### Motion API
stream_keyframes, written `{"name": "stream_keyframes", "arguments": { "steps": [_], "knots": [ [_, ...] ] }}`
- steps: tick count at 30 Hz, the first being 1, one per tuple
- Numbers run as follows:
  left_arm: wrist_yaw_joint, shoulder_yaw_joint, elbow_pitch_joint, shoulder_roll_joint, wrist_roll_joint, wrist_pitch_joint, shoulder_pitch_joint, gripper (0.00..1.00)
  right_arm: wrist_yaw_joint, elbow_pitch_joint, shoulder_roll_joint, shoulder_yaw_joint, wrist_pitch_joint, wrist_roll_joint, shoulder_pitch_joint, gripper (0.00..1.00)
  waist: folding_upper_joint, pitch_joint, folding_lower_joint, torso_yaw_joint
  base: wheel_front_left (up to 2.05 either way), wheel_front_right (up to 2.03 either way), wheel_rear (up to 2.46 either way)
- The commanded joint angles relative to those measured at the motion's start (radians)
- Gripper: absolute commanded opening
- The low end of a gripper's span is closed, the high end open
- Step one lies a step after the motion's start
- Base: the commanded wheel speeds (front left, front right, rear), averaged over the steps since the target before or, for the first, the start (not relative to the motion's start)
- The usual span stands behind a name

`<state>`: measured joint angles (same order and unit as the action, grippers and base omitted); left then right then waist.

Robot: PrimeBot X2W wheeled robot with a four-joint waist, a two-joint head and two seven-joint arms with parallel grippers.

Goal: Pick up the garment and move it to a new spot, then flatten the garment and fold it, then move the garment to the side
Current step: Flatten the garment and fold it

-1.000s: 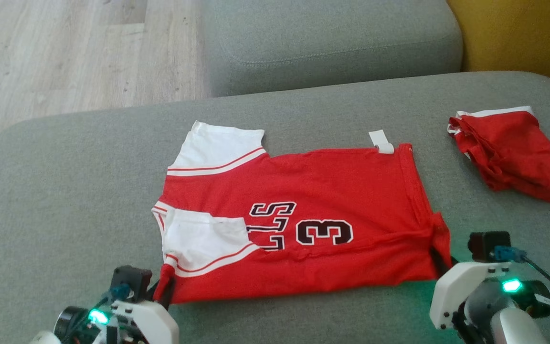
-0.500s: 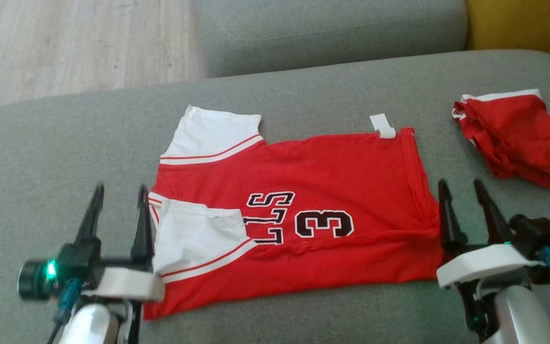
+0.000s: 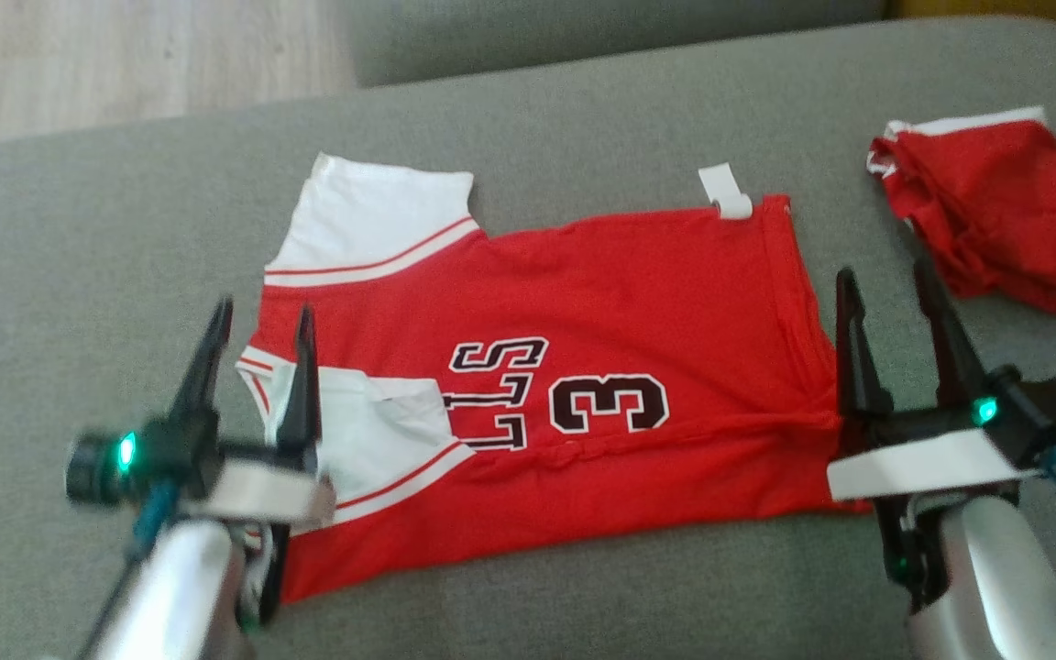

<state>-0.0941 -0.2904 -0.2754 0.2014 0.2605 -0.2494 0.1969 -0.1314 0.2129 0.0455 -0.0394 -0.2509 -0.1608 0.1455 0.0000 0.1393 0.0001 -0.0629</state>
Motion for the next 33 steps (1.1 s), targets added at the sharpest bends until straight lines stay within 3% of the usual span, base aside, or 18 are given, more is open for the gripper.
{"name": "stream_keyframes", "arguments": {
  "steps": [1,2,7,11,12,20,25,33],
  "knots": [
    [0.026,0.029,0.011,0.03,-0.011,-0.009,0.125,1.0,0.001,-0.055,0.005,-0.025,-0.011,0.004,0.053,1.0,0.0,0.05,-0.0001,-0.016,0.0,0.0,0.0],
    [0.026,0.029,0.011,0.03,-0.011,-0.009,0.125,1.0,0.001,-0.055,0.005,-0.025,-0.011,0.004,0.053,1.0,0.0,0.05,-0.0001,-0.016,0.0,0.0,0.0],
    [0.12,0.003,-0.071,0.105,-0.033,0.101,0.345,1.0,0.001,-0.1,0.005,-0.041,-0.011,-0.009,0.103,1.0,0.0,0.138,-0.0001,-0.044,0.0,0.0,0.0],
    [0.194,-0.024,-0.184,0.173,-0.021,0.281,0.537,1.0,0.001,-0.13,0.005,-0.065,-0.011,-0.026,0.149,1.0,0.0,0.209,-0.0001,-0.079,0.0,0.0,0.0],
    [0.212,-0.043,-0.248,0.207,-0.005,0.372,0.619,1.0,0.001,-0.145,0.005,-0.082,-0.011,-0.037,0.17,1.0,0.0,0.242,-0.0001,-0.101,0.0,0.0,0.0],
    [0.224,-0.181,-0.403,0.321,0.12,0.62,0.816,1.0,0.001,-0.198,0.005,-0.128,-0.011,-0.074,0.212,1.0,0.0,0.337,-0.0001,-0.169,0.0,0.0,0.0],
    [0.224,-0.241,-0.447,0.372,0.209,0.67,0.858,1.0,0.001,-0.204,0.005,-0.132,-0.011,-0.087,0.214,1.0,0.0,0.353,-0.0001,-0.188,0.0,0.0,0.0],
    [0.225,-0.313,-0.48,0.381,0.315,0.693,0.877,1.0,0.001,-0.192,0.005,-0.126,-0.011,-0.091,0.211,1.0,0.0,0.348,-0.0001,-0.196,0.0,0.0,0.0]
  ]
}}
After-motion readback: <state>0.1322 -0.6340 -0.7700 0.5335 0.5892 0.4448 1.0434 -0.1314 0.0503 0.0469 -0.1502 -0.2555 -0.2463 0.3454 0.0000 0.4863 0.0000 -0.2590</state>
